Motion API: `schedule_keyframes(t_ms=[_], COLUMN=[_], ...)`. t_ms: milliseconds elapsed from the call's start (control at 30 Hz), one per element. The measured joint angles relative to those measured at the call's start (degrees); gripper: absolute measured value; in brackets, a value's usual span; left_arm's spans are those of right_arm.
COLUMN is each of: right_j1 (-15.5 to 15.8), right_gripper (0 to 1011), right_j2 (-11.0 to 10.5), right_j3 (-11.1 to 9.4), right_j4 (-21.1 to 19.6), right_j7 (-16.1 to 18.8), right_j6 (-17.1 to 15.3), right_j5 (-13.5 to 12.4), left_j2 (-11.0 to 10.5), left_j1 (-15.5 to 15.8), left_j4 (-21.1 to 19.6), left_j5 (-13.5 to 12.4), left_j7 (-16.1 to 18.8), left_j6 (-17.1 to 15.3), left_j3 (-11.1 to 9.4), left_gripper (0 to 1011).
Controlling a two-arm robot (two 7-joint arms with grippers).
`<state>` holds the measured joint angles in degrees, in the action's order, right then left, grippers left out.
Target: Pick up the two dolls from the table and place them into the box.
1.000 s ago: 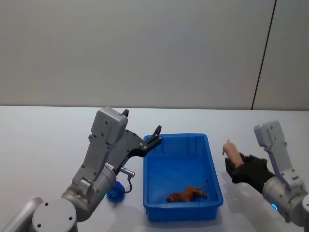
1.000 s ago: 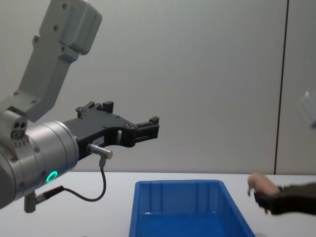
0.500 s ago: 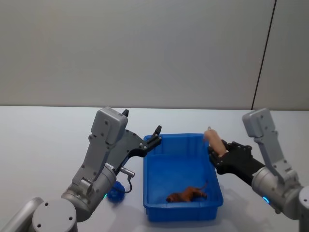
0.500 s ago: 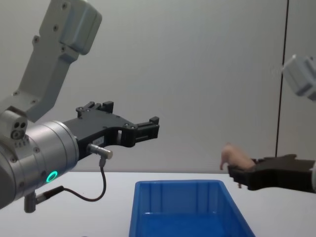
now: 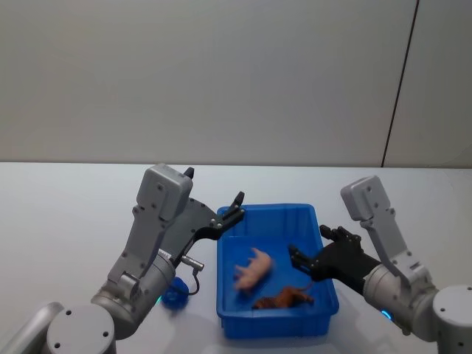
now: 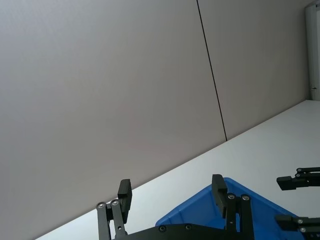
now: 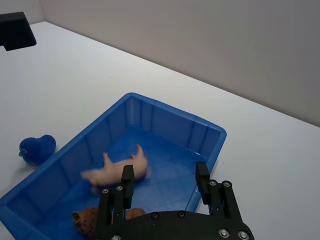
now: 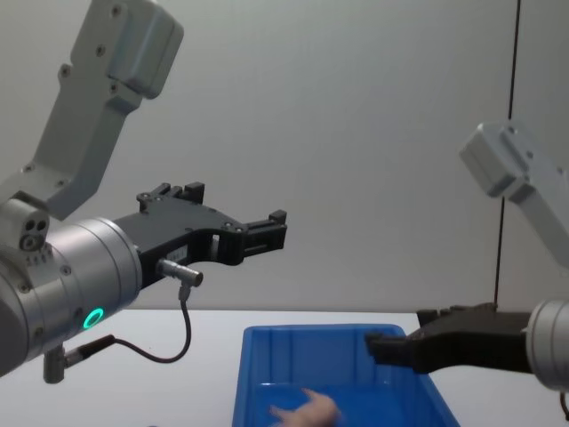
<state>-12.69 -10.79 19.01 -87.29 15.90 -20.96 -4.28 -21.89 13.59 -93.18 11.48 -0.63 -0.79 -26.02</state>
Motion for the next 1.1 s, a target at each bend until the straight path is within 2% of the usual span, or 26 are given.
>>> schedule_keyframes(t_ms=[67, 100, 200, 367, 733, 1100], right_j1=[0.0, 0.1, 0.3, 1.1, 3.4, 4.7], right_gripper=[750, 812, 878, 1001, 1001, 1001], right_j2=[0.1, 0.0, -0.1, -1.0, -4.7, -6.7], right_j3=[0.1, 0.1, 0.1, -0.4, -3.2, -4.7], right_j4=[0.2, 0.2, 0.2, -0.2, -2.1, -2.9], right_j7=[0.0, 0.0, -0.1, -0.6, -0.9, -1.0], right_j6=[0.0, 0.0, 0.4, 1.4, 4.4, 5.8], right_j5=[0.2, 0.2, 0.3, 0.1, -2.0, -3.1], left_j2=[0.0, 0.0, 0.0, 0.0, 0.0, -0.5], left_j1=[0.0, 0.0, 0.0, 0.0, 0.0, -0.4], left_j4=[0.0, 0.0, 0.0, 0.0, 0.0, -0.5], left_j5=[0.0, 0.0, 0.0, 0.0, 0.0, -0.6], left_j7=[0.0, 0.0, 0.0, 0.0, 0.0, -0.1], left_j6=[0.0, 0.0, 0.0, 0.0, 0.0, -1.7], left_j3=[0.0, 0.0, 0.0, 0.0, 0.0, 0.3], left_gripper=[1003, 1003, 1003, 1003, 1003, 1003])
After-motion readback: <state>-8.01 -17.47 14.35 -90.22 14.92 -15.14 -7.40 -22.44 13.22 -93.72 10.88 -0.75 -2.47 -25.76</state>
